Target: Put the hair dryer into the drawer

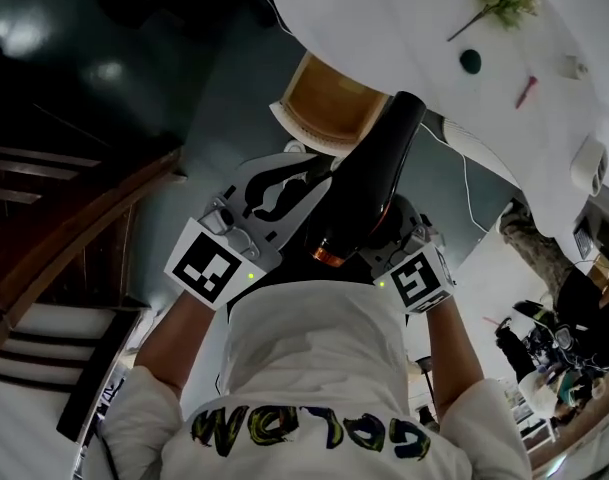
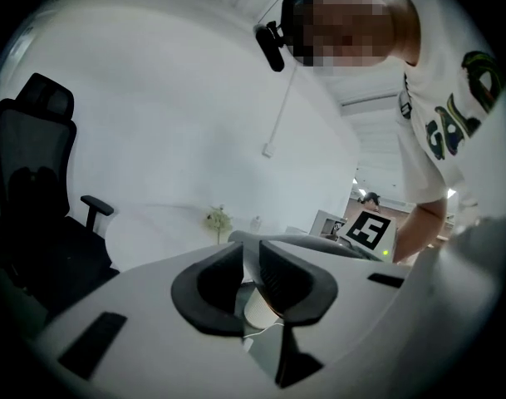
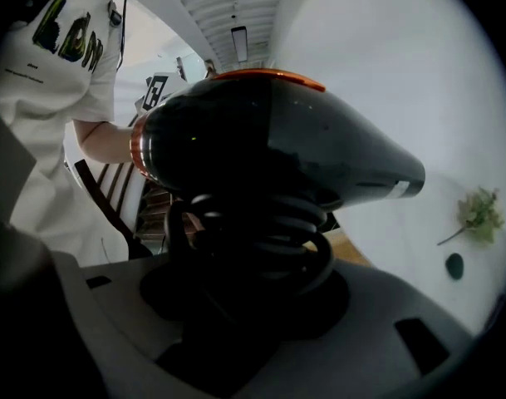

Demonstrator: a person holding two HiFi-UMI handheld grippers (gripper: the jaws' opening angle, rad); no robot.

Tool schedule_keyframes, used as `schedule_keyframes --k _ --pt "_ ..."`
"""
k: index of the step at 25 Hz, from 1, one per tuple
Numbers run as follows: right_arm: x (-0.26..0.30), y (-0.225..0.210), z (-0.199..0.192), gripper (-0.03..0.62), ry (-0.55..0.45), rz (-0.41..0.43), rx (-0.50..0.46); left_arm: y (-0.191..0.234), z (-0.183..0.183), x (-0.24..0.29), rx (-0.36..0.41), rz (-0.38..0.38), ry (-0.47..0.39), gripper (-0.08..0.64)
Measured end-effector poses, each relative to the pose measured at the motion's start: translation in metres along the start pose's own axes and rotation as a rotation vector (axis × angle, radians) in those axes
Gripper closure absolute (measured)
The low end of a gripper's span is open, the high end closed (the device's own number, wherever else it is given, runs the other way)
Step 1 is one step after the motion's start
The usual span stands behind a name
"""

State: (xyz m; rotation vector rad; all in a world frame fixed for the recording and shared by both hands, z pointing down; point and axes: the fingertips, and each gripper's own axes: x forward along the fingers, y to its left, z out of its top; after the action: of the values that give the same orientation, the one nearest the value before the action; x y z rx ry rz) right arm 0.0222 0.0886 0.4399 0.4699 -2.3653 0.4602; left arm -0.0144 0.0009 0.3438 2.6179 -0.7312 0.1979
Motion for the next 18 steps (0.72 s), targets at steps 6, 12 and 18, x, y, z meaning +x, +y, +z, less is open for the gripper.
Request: schedule_keyframes --k 6,12,18 --pt "0.018 0.008 -0.025 0.354 0.061 0.128 0.01 0.012 -0.037 0.001 -0.056 0.02 0.043 0.486" --pt "0.037 0.017 -0.046 0.354 0.133 0.276 0.039 0.025 -0.065 0.001 -0.08 0.032 0.063 0.486" --pt "0.053 0.015 -0.065 0.354 0.206 0.399 0.072 0.036 -0.087 0.006 -0.08 0.027 0.096 0.488"
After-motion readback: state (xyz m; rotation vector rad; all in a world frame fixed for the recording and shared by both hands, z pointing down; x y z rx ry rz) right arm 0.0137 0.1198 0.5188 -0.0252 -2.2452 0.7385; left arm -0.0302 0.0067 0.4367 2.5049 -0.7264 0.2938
